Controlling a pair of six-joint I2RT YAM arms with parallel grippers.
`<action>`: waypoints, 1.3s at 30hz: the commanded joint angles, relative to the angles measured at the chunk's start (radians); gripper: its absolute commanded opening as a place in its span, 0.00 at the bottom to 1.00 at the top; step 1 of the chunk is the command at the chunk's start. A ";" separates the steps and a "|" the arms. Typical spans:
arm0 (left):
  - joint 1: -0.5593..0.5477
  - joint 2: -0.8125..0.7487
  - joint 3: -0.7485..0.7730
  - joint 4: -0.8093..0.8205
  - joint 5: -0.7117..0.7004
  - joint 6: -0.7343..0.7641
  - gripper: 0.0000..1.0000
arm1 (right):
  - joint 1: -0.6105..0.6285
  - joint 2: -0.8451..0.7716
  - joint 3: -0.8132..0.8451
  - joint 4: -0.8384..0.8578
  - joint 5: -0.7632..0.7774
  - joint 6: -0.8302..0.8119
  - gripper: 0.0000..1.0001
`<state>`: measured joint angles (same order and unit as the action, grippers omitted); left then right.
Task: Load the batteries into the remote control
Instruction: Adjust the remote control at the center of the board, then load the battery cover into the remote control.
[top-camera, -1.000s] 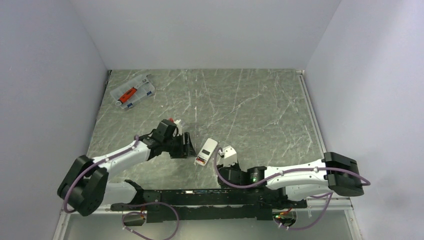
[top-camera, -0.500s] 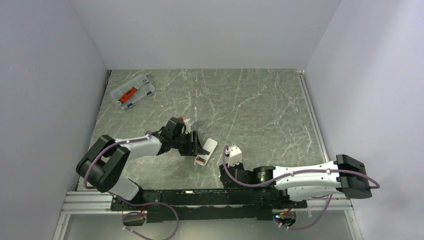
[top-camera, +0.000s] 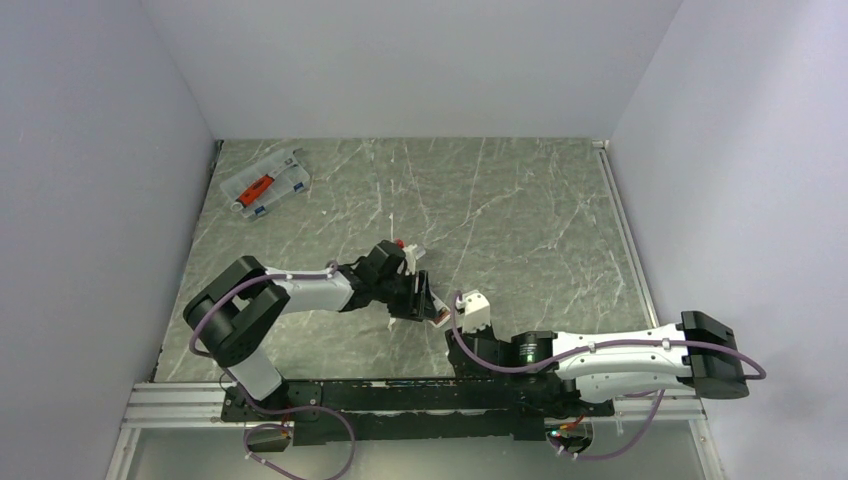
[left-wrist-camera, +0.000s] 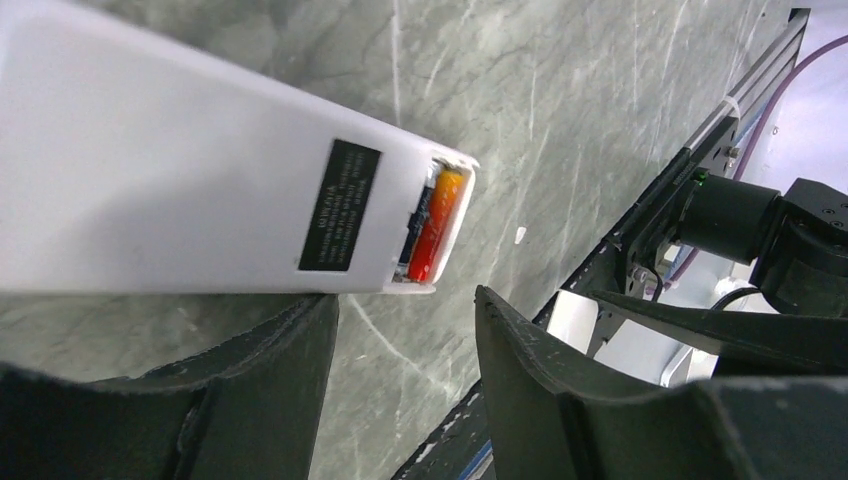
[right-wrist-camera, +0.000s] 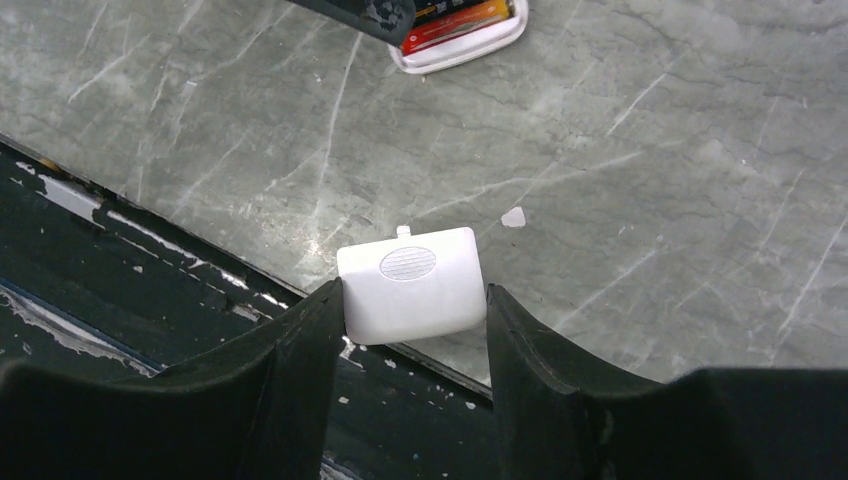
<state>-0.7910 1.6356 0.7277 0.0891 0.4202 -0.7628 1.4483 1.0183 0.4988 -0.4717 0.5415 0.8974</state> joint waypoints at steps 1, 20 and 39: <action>-0.023 0.017 0.043 0.029 -0.021 -0.016 0.58 | 0.001 -0.025 0.052 -0.055 0.031 0.016 0.34; 0.016 -0.165 0.175 -0.358 -0.170 0.137 0.67 | -0.179 0.001 0.095 0.034 -0.076 -0.230 0.35; 0.234 -0.032 0.215 -0.249 -0.017 0.267 0.64 | -0.287 0.193 0.167 0.162 -0.124 -0.385 0.35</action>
<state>-0.5732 1.5723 0.8917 -0.2176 0.3607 -0.5571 1.1828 1.2083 0.6331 -0.3614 0.4381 0.5549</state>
